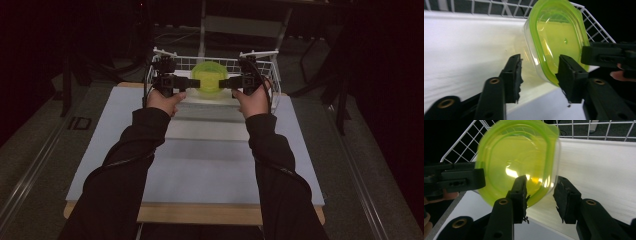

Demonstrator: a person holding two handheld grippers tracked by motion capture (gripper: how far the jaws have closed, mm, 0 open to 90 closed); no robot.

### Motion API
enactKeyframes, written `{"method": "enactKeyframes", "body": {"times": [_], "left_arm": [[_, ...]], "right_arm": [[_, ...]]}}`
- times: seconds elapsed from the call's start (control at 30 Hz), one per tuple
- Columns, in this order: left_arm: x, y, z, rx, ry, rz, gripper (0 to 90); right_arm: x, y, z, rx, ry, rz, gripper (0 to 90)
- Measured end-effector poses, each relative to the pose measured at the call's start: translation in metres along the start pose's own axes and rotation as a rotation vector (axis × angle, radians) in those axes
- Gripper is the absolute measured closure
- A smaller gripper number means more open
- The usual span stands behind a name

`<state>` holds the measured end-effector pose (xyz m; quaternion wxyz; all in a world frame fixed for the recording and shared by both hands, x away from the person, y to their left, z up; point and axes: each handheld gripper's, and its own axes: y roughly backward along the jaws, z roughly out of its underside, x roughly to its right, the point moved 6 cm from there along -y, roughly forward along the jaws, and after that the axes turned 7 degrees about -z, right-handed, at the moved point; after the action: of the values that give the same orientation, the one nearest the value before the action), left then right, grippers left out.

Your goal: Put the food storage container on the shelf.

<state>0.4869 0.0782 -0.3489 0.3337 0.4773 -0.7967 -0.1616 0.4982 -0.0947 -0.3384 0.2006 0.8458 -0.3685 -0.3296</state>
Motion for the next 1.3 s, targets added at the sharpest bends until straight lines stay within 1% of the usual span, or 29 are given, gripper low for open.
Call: {"method": "enactKeyframes", "body": {"times": [0.07, 0.1, 0.17, 0.2, 0.23, 0.3, 0.37, 0.4, 0.43, 0.53, 0.6, 0.67, 0.73, 0.77, 0.8, 0.83, 0.87, 0.9, 0.93, 0.97, 1.0, 1.03, 1.07, 1.1, 1.13, 1.17, 1.2, 1.23, 1.3], "left_arm": [[0.0, 0.001, -0.002, 0.017, -0.004, -0.014, 53.1], [-0.001, 0.001, -0.002, 0.021, -0.007, -0.023, 51.0], [-0.002, 0.001, -0.002, 0.027, -0.003, -0.023, 51.0], [-0.002, 0.002, -0.002, 0.032, -0.006, -0.025, 50.7], [-0.002, 0.003, -0.002, 0.039, -0.005, -0.023, 48.5], [-0.002, 0.004, -0.002, 0.043, -0.006, -0.018, 48.1], [-0.001, 0.005, -0.002, 0.048, 0.002, -0.004, 48.1], [0.001, 0.005, -0.002, 0.048, -0.004, 0.002, 48.1], [0.002, 0.006, -0.002, 0.051, -0.012, 0.005, 48.1], [0.003, 0.007, 0.001, 0.057, -0.008, 0.014, 48.1], [0.004, 0.009, 0.004, 0.061, -0.023, 0.012, 48.1], [0.004, 0.013, 0.007, 0.074, -0.025, 0.022, 48.1], [0.005, 0.017, 0.014, 0.093, -0.037, 0.027, 45.6], [0.005, 0.018, 0.017, 0.102, -0.042, 0.036, 45.1], [0.006, 0.02, 0.02, 0.116, -0.054, 0.051, 42.4], [0.007, 0.022, 0.025, 0.137, -0.065, 0.06, 37.5], [0.007, 0.024, 0.029, 0.16, -0.074, 0.073, 35.8], [0.007, 0.027, 0.036, 0.173, -0.095, 0.097, 34.6], [0.007, 0.028, 0.041, 0.188, -0.103, 0.107, 30.4], [0.007, 0.028, 0.046, 0.196, -0.109, 0.113, 25.5], [0.008, 0.03, 0.051, 0.216, -0.125, 0.116, 23.6], [0.008, 0.032, 0.057, 0.243, -0.154, 0.114, 21.1], [0.009, 0.032, 0.063, 0.255, -0.183, 0.11, 17.5], [0.009, 0.033, 0.069, 0.261, -0.2, 0.107, 15.7], [0.009, 0.033, 0.074, 0.27, -0.212, 0.105, 14.6], [0.01, 0.033, 0.078, 0.269, -0.216, 0.106, 13.2], [0.01, 0.033, 0.085, 0.268, -0.222, 0.12, 9.6], [0.01, 0.033, 0.09, 0.268, -0.225, 0.124, 6.7], [0.009, 0.033, 0.098, 0.266, -0.228, 0.128, 5.5]], "right_arm": [[-0.002, 0.0, -0.001, 0.011, -0.006, -0.007, 58.6], [-0.004, 0.0, -0.001, 0.012, -0.002, -0.011, 57.5], [-0.004, 0.001, -0.001, 0.021, 0.001, -0.001, 54.8], [-0.004, 0.002, -0.001, 0.022, -0.001, -0.009, 53.9], [-0.004, 0.002, -0.001, 0.025, 0.0, -0.008, 52.6], [-0.004, 0.004, -0.002, 0.034, 0.014, 0.004, 51.5], [-0.003, 0.006, -0.003, 0.041, 0.026, 0.012, 51.0], [-0.003, 0.008, -0.003, 0.041, 0.032, 0.019, 50.4], [-0.003, 0.009, -0.003, 0.041, 0.037, 0.016, 50.4], [-0.004, 0.014, -0.003, 0.058, 0.047, 0.022, 49.8], [-0.004, 0.016, -0.002, 0.059, 0.05, 0.021, 49.9], [-0.006, 0.019, 0.0, 0.062, 0.055, 0.015, 52.4], [-0.008, 0.02, 0.004, 0.061, 0.068, 0.001, 55.5], [-0.01, 0.019, 0.009, 0.051, 0.074, -0.005, 60.4], [-0.011, 0.018, 0.012, 0.041, 0.082, -0.005, 66.7], [-0.012, 0.016, 0.017, 0.024, 0.097, -0.002, 67.5], [-0.012, 0.013, 0.02, 0.01, 0.11, 0.002, 71.8], [-0.013, 0.01, 0.024, -0.005, 0.113, 0.0, 77.1], [-0.013, 0.005, 0.028, -0.013, 0.117, -0.002, 77.9], [-0.012, 0.002, 0.03, -0.015, 0.111, -0.007, 79.4], [-0.012, -0.002, 0.031, -0.016, 0.106, -0.017, 81.2], [-0.012, -0.005, 0.032, -0.009, 0.103, -0.019, 81.2], [-0.011, -0.007, 0.032, 0.002, 0.098, -0.023, 80.6], [-0.011, -0.01, 0.032, 0.006, 0.089, -0.03, 80.1], [-0.01, -0.012, 0.032, 0.012, 0.083, -0.03, 78.9], [-0.009, -0.014, 0.031, 0.023, 0.085, -0.019, 77.9], [-0.008, -0.015, 0.03, 0.032, 0.085, -0.012, 77.4], [-0.006, -0.016, 0.029, 0.038, 0.07, -0.017, 76.3], [-0.002, -0.016, 0.026, 0.051, 0.06, -0.01, 75.0]]}}
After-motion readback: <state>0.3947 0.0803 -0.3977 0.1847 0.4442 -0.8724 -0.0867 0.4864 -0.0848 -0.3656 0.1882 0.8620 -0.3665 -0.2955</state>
